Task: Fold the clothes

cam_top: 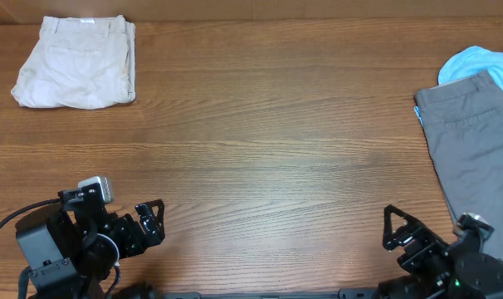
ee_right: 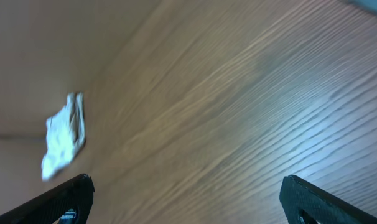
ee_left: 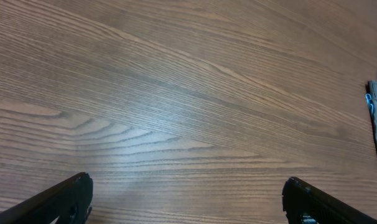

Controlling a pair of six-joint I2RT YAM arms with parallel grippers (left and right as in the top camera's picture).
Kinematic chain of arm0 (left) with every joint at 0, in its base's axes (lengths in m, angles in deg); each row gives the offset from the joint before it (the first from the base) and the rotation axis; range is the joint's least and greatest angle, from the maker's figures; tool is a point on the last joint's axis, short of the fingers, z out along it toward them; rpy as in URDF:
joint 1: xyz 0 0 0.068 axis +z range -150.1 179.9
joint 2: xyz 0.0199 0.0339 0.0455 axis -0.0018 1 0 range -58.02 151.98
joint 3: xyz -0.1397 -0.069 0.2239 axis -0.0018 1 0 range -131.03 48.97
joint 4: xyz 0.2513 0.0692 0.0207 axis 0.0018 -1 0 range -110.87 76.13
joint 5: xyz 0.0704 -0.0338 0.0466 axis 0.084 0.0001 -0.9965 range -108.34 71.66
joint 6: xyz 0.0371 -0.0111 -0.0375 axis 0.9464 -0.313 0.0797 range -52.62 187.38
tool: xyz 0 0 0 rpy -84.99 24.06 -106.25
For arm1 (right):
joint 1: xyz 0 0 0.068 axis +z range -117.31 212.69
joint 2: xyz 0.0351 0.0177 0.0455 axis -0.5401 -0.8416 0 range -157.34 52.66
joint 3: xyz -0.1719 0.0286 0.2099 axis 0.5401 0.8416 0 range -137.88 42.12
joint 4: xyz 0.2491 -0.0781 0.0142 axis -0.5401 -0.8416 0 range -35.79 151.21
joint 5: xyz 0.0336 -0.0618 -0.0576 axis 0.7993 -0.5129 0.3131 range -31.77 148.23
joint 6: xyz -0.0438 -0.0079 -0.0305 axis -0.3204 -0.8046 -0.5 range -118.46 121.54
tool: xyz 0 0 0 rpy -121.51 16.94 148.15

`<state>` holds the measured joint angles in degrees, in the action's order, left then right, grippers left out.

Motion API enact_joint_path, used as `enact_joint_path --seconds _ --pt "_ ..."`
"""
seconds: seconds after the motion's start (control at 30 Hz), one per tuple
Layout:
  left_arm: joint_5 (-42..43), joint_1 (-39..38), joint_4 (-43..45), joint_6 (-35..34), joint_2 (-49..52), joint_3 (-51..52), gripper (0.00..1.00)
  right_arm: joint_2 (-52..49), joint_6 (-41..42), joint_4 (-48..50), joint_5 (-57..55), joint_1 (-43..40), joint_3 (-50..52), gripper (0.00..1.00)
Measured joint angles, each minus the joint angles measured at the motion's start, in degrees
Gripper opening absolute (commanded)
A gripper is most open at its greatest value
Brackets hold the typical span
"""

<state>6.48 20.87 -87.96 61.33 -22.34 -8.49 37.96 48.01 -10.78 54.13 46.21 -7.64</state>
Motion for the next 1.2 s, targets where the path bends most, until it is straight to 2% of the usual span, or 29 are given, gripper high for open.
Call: enact_joint_path --seconds 0.1,0.23,0.43,0.7,1.0,1.2 --pt "-0.04 0.0 0.0 0.0 0.0 0.0 1.0 3.04 0.0 2.16 -0.5 -2.49 2.19 1.0" --pt "-0.04 0.0 0.0 0.0 0.0 0.04 1.0 8.5 -2.4 10.93 -0.79 -4.33 9.29 1.0" --pt "-0.07 0.0 0.0 0.0 0.0 0.13 1.0 13.46 -12.31 31.45 2.16 -4.48 22.84 1.0" --pt "-0.09 0.0 0.02 0.0 0.0 0.13 1.0 13.86 -25.97 47.45 6.01 -5.66 34.75 1.0" --pt "-0.09 0.0 0.0 0.0 0.0 0.13 1.0 13.86 -29.33 56.65 6.86 -12.28 43.87 1.0" --pt "-0.07 0.0 0.0 0.0 0.0 0.13 1.0 13.86 -35.95 60.92 9.92 -14.19 45.29 1.0"
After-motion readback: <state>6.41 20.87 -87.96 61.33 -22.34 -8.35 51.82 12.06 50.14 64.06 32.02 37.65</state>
